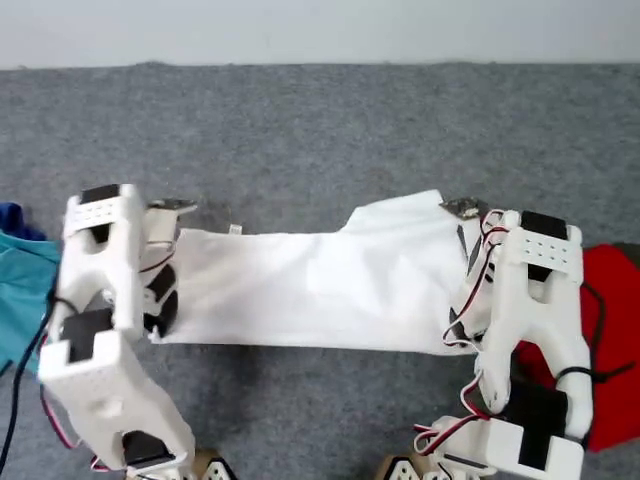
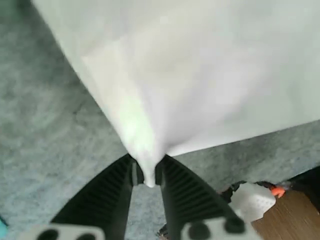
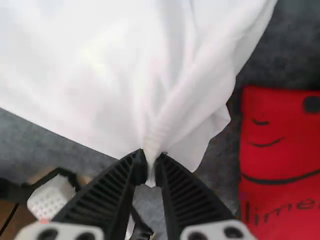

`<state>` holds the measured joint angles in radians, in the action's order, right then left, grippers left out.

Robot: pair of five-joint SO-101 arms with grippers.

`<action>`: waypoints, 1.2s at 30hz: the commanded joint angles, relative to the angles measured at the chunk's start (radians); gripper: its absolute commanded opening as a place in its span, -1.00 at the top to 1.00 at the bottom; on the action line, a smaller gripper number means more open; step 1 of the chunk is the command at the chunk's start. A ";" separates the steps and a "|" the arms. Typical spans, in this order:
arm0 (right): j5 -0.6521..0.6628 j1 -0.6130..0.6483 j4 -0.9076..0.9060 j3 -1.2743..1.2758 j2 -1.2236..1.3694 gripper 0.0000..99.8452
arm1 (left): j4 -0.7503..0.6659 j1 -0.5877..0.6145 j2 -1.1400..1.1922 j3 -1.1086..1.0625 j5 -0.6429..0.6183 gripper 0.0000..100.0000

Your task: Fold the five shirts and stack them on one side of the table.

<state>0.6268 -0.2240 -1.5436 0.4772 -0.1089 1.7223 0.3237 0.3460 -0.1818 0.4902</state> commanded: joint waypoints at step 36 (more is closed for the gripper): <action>0.158 -0.137 -0.125 0.060 -0.015 0.68 | 0.035 0.129 -0.301 -0.096 0.198 0.85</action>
<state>0.7234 -0.3330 -1.5712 0.6291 -0.1089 1.7238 0.4266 0.1327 -0.3046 0.6191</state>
